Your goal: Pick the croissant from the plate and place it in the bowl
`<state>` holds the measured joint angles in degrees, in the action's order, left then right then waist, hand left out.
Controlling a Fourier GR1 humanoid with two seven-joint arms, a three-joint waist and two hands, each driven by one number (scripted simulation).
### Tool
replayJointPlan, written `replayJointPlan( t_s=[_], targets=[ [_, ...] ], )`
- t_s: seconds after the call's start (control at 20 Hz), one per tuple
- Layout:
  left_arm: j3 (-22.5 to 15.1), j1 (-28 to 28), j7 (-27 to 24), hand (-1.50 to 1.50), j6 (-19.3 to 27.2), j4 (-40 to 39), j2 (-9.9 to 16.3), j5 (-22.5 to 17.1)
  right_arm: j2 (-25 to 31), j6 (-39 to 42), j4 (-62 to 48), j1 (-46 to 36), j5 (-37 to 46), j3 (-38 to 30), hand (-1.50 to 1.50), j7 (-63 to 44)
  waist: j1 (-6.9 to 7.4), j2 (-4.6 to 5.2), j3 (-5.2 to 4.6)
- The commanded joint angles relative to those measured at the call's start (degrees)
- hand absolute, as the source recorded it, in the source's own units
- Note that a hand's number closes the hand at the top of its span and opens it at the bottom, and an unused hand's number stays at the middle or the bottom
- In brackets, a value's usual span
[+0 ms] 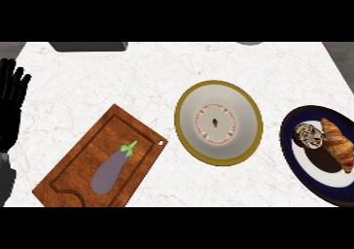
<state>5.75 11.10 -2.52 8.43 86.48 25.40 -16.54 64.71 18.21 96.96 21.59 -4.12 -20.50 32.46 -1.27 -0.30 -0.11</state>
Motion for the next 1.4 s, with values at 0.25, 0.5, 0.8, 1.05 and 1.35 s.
replayJointPlan(
  t_s=[0.25, 0.5, 0.8, 1.05, 1.35],
  targets=[
    [1.05, 1.1, 1.71, 0.0, -1.13, 0.96, 0.13, 0.0, 5.74, 7.94, -1.18, 3.99, 13.07, -2.81, -1.5, 2.53, 0.64, 0.16, 0.11],
    [-0.81, 1.08, 1.3, 0.0, 0.29, 1.72, -2.86, 3.04, 0.25, 6.59, -2.83, -3.46, 19.35, 4.15, -1.5, -2.84, 1.59, 0.38, 0.13],
    [0.58, 4.21, -2.78, 0.0, -2.3, -6.02, -4.22, 3.62, -2.34, 8.23, -12.27, -13.37, 26.49, 9.41, -1.5, -0.26, 1.81, 0.55, 0.13],
    [1.15, 3.62, -1.67, 0.0, -2.15, -4.47, -4.73, 4.97, -6.88, 9.95, -17.92, -17.81, 30.35, 10.68, -1.5, 1.73, 1.64, 0.42, 0.13],
    [2.23, 5.32, -2.58, 0.0, -4.18, -6.9, -5.04, 5.16, -12.82, 6.65, -26.11, -25.41, 38.12, 14.19, -1.5, 1.2, 1.67, 0.45, 0.13]
  ],
)
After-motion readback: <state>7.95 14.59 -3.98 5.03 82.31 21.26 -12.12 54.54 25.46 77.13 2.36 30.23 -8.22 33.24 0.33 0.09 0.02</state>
